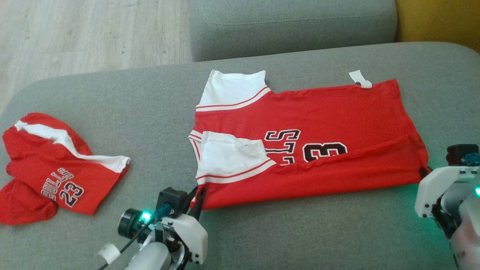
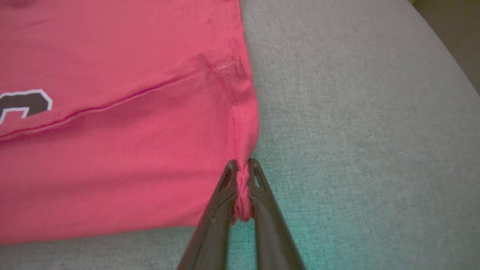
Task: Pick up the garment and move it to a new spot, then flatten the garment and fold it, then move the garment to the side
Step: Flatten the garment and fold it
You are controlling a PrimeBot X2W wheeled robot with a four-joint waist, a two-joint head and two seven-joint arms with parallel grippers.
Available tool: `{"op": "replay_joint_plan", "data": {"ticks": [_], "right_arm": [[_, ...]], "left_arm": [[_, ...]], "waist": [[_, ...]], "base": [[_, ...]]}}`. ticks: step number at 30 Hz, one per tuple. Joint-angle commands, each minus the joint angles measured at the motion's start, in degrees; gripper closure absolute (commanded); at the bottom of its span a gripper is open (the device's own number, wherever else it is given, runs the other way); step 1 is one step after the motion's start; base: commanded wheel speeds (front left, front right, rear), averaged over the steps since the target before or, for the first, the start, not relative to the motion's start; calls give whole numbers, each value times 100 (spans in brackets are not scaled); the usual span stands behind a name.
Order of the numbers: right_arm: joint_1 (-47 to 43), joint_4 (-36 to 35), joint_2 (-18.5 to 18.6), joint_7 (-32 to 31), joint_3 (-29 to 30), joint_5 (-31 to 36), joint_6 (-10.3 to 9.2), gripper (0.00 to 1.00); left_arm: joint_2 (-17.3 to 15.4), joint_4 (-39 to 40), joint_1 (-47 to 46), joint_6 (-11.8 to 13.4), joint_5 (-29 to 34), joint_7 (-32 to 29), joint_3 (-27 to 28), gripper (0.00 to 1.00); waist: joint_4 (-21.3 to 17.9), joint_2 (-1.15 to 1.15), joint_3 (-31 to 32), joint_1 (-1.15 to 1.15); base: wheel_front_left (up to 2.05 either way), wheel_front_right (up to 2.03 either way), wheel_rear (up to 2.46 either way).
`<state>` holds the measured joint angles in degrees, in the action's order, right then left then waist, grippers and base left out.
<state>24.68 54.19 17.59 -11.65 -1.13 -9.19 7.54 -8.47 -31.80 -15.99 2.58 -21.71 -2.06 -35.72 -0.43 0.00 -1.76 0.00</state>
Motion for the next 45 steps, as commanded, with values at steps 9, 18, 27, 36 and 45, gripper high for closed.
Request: {"op": "replay_joint_plan", "data": {"ticks": [9, 18, 27, 36, 45], "right_arm": [[-388, -1749, -14, 826, 577, -98, -5, 0], [-930, -3483, -949, 2246, 1025, 100, -5, 0], [-711, -3962, -1355, 2407, 749, 217, -5, 0], [-125, -4068, -1464, 2518, 428, 63, -5, 0], [125, -3959, -1470, 2621, 197, -441, -5, 0]], "left_arm": [[-153, 800, -216, 529, -32, 302, 459, 0], [65, 1224, -478, 485, -219, 1558, 919, 0], [-413, 797, -1841, -33, 102, 1278, 862, 0], [-1127, -603, -3836, -816, 41, -479, 786, 0], [-1476, -1663, -4630, -979, -100, -1077, 567, 0]], "waist": [[-63, 0, -109, 0], [-200, 0, -450, 0], [-676, 0, -1198, 0], [-1367, 0, -2065, 0], [-1792, 0, -2438, 0]], "base": [[0, 0, 0], [0, 0, 0], [0, 0, 0], [0, 0, 0], [0, 0, 0]]}}
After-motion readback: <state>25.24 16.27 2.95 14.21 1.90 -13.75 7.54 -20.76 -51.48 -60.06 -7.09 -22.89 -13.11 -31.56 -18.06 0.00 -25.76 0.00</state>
